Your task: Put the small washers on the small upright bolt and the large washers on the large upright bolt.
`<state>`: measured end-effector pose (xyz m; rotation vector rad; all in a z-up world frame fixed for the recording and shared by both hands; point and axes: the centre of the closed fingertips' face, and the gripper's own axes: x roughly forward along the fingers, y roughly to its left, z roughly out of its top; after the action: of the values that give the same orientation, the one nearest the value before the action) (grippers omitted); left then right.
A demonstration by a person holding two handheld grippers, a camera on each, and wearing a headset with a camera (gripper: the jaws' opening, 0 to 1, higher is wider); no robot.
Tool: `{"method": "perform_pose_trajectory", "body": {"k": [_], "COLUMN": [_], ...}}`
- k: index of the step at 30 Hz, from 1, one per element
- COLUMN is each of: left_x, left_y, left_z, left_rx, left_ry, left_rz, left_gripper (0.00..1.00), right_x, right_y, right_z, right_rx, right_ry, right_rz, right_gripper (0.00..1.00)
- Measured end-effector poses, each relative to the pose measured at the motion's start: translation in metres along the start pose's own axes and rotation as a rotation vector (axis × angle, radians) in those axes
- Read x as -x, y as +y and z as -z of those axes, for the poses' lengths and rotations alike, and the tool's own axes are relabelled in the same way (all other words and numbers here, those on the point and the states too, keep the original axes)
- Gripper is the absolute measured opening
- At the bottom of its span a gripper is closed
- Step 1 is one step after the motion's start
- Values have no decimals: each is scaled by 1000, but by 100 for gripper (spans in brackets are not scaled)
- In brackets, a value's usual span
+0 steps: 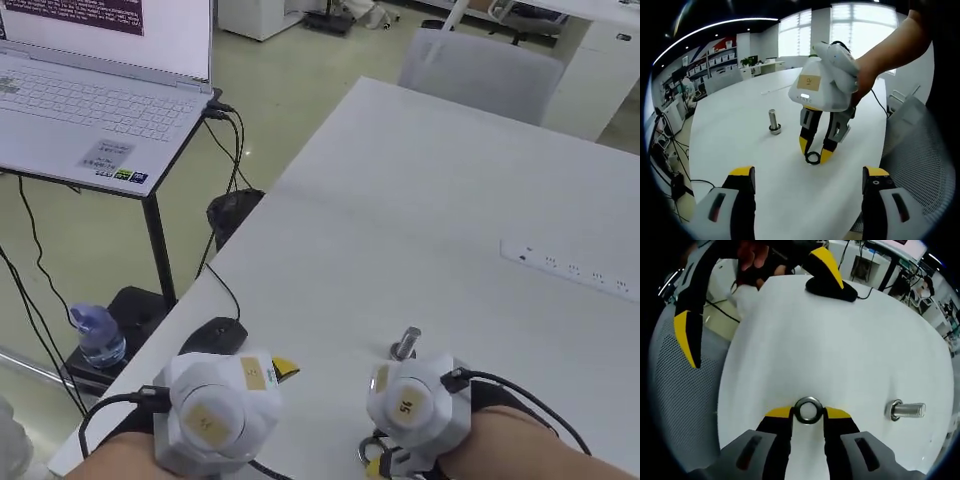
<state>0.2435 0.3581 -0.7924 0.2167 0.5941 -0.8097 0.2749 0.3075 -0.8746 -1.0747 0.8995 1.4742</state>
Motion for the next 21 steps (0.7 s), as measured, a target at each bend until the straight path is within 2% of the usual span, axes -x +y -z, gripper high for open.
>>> {"method": "perform_pose_trajectory", "body": {"k": [6,12,21], "left_x": [1,2,3], "left_y": [-1,-1,-3], "left_z": [2,1,3], "left_rx": [9,14,21], "left_ry": [2,1,10], "left_rz": [-2,-3,-2], "left_gripper": [87,85,82], "right_x": [0,1,1], "right_y": [1,2,2], "right_z": [1,4,4], "right_rx": [27,74,88], "right_ry": [31,5,16], "right_rz": [-4,-26,-23], "right_gripper": [25,26,24]}}
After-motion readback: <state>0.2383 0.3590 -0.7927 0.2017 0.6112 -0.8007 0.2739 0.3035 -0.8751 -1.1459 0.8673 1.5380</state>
